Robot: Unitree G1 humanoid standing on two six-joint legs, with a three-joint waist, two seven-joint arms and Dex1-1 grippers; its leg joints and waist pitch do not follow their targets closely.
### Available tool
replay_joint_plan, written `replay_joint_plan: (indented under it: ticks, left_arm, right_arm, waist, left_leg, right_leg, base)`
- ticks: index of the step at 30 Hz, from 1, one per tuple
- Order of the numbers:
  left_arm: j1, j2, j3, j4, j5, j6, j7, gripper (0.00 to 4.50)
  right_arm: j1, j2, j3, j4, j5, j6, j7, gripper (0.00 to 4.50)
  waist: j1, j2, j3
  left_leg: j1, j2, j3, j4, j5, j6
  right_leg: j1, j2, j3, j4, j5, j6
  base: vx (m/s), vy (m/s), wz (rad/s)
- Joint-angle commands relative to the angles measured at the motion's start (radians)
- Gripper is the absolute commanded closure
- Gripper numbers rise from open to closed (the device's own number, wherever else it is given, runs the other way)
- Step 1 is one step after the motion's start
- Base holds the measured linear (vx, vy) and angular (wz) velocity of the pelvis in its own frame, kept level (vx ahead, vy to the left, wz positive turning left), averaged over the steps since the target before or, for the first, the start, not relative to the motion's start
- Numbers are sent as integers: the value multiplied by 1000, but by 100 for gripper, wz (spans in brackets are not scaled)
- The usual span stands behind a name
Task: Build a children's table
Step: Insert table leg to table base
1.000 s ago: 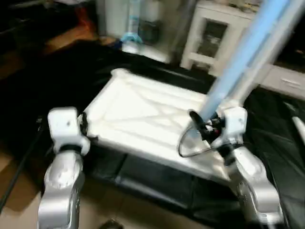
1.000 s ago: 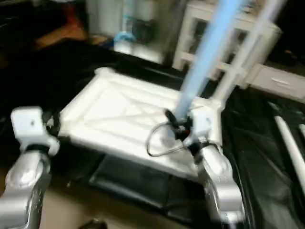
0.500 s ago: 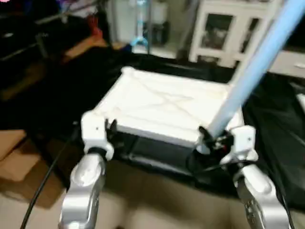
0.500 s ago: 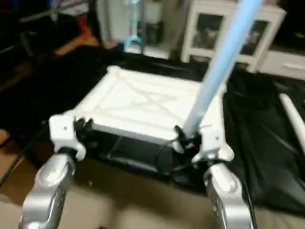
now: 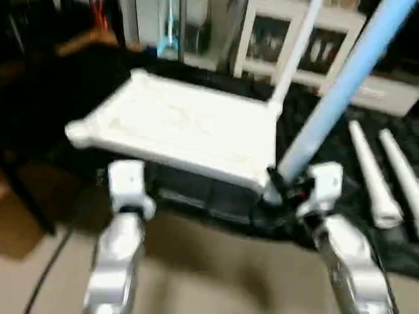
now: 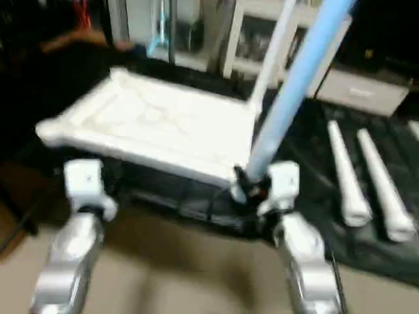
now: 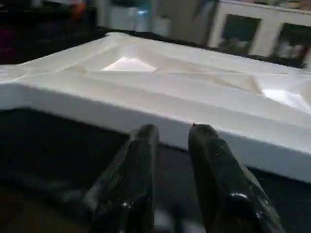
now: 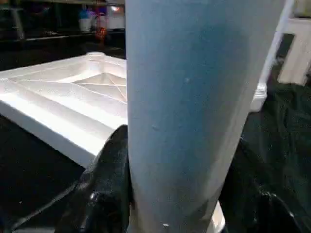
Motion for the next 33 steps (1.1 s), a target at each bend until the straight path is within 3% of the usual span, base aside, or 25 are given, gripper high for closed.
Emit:
replay_joint_plan:
  ticks: [1,2,3,4,5,6,7,8,11,12,13,15,16,17,18,19,21,22,23,24,26,28,29,30,33]
  left_arm:
    - [-2,-13,-30,-15,15,-5,5,322]
    - [0,-13,-30,-18,12,-4,2,322]
    - [1,-3,-36,-18,29,-4,5,322]
    - [3,14,-43,-19,45,-13,0,322]
    - [7,17,-37,-24,31,-14,-13,322]
    - [9,18,-30,-27,23,-6,-17,322]
    - [10,22,-24,-28,10,-10,-29,322]
    - [11,22,-15,-34,-22,-22,-57,322]
    - [3,27,-8,-39,-32,-25,-58,322]
    - [-5,30,-5,-41,-30,-24,-54,322]
    - [-13,32,-2,-40,-27,-23,-49,322]
    - [-28,43,-6,-36,-18,-21,-54,322]
    - [-30,44,-7,-34,-17,-20,-56,322]
    - [-35,45,-6,-29,-22,-21,-62,322]
    - [-35,45,-6,-29,-22,-21,-62,322]
    - [-36,47,-7,-28,-23,-21,-64,322]
    - [-42,51,-8,-22,-29,-26,-74,322]
    - [-44,53,-9,-20,-30,-27,-75,322]
    - [-50,55,-8,-15,-33,-29,-76,322]
    - [-54,56,-6,-12,-34,-30,-75,322]
    - [-64,59,-7,-5,-35,-32,-78,322]
    - [-67,61,-8,-1,-36,-32,-78,322]
    - [-72,62,-8,4,-36,-33,-80,322]
    - [-75,62,-8,8,-35,-33,-82,322]
    - [-81,61,-7,17,-34,-36,-87,322]
  right_arm:
    - [-27,-18,-37,23,26,7,7,262]
    - [-32,-19,-44,32,33,8,8,262]
    - [-34,-18,-47,37,37,9,6,262]
    - [-38,-16,-52,44,40,9,1,262]
    - [-39,-15,-53,45,40,10,-3,262]
    - [-39,-13,-54,46,39,13,-6,262]
    - [-38,-10,-53,45,38,16,-9,262]
    - [-36,-6,-50,44,33,12,-14,262]
    - [-37,4,-51,43,36,11,-16,262]
    - [-36,9,-49,42,35,10,-17,262]
    - [-38,13,-47,44,37,9,-16,262]
    - [-43,20,-40,44,37,5,-12,262]
    - [-45,20,-39,45,39,5,-12,262]
    - [-49,22,-38,47,41,4,-14,262]
    - [-49,22,-38,47,42,4,-14,262]
    - [-51,23,-40,49,42,3,-14,262]
    - [-54,26,-44,46,47,0,-9,262]
    - [-54,27,-45,45,48,0,-8,262]
    - [-55,29,-46,43,55,0,-3,262]
    - [-56,31,-47,43,59,1,0,262]
    - [-59,29,-44,44,58,-1,9,262]
    - [-60,27,-42,45,57,-2,10,262]
    - [-63,25,-41,45,59,-2,12,262]
    - [-64,25,-42,46,59,-4,12,262]
    - [-63,24,-46,46,59,-6,13,262]
  waist:
    - [-12,30,-44]
    - [-18,3,-49]
    - [-13,-20,-46]
    - [22,-35,-39]
    - [53,-66,-44]
    - [57,-74,-47]
    - [60,-73,-42]
    - [59,-52,-38]
    - [52,-43,-32]
    - [47,-34,-25]
    - [40,-24,-20]
    - [25,-8,-10]
    - [14,6,-2]
    - [0,19,7]
    - [-2,27,14]
    - [-5,31,8]
    - [-16,25,20]
    - [-19,22,21]
    - [-14,23,5]
    - [-10,19,-4]
    - [0,18,-20]
    - [-1,22,-23]
    - [-13,32,-29]
    - [-17,31,-31]
    - [-5,28,-46]
  left_leg:
    - [42,119,-62,-166,204,409]
    - [35,76,-46,-155,179,456]
    - [14,41,-22,-131,133,446]
    - [-47,-48,35,-37,0,358]
    - [-45,-35,29,-12,-12,170]
    - [-46,-25,23,-42,15,101]
    - [-46,-12,22,-91,21,32]
    - [-44,-5,13,-120,-23,-14]
    - [-22,4,25,-133,-148,-65]
    - [-3,11,26,-146,-252,-82]
    - [21,16,25,-149,-357,-88]
    - [49,27,13,-168,-484,-75]
    - [79,40,4,-179,-593,-63]
    - [93,56,-5,-198,-685,-52]
    - [91,70,-10,-221,-738,-51]
    - [80,83,-20,-247,-763,-41]
    - [115,52,13,-218,-772,-53]
    - [120,36,23,-198,-748,-57]
    - [94,14,31,-178,-593,-53]
    - [70,12,31,-181,-518,-43]
    - [52,11,38,-192,-344,-18]
    - [67,14,41,-198,-301,5]
    - [107,26,35,-205,-278,43]
    - [118,28,33,-207,-265,67]
    - [83,-14,51,-176,-63,162]
  right_leg:
    - [-25,-40,36,-58,9,-48]
    - [12,-48,58,-137,71,-120]
    - [33,-64,73,-188,106,-170]
    - [73,-159,113,-299,-16,-301]
    - [87,-199,143,-325,-235,-197]
    - [95,-184,140,-312,-262,-120]
    - [88,-154,131,-303,-289,36]
    - [83,-135,120,-302,-319,124]
    - [63,-106,106,-311,-419,140]
    - [54,-98,94,-319,-543,112]
    - [51,-86,76,-330,-630,72]
    - [61,-66,46,-341,-598,1]
    - [68,-56,21,-345,-558,-38]
    - [85,-52,-5,-336,-482,-60]
    - [100,-50,-13,-316,-430,-70]
    - [136,-62,2,-270,-314,-85]
    - [100,-67,2,-323,-400,-111]
    - [99,-75,1,-346,-483,-105]
    - [137,-102,26,-371,-614,-74]
    - [161,-107,39,-366,-607,-67]
    - [188,-96,54,-358,-474,-109]
    - [178,-84,57,-344,-364,-160]
    - [158,-66,51,-315,-165,-255]
    - [155,-63,48,-305,-114,-278]
    - [209,-64,74,-293,46,-325]
  base:
    - [-80,-205,7]
    - [-41,-118,0]
    - [-76,-263,-4]
    - [-91,-239,-9]
    - [-133,-375,-14]
    - [-98,-229,-10]
    - [-76,-241,-13]
    - [-34,-105,-8]
    - [-70,-151,-3]
    - [-55,-68,3]
    - [0,0,0]
    - [0,0,0]
    - [-30,70,-10]
    - [-3,91,-18]
    - [-3,91,-18]
    - [21,65,-22]
    - [0,0,0]
    - [70,58,-12]
    - [71,61,-18]
    - [71,61,-18]
    - [91,46,-11]
    - [114,39,1]
    - [167,13,13]
    - [167,13,13]
    - [167,24,5]
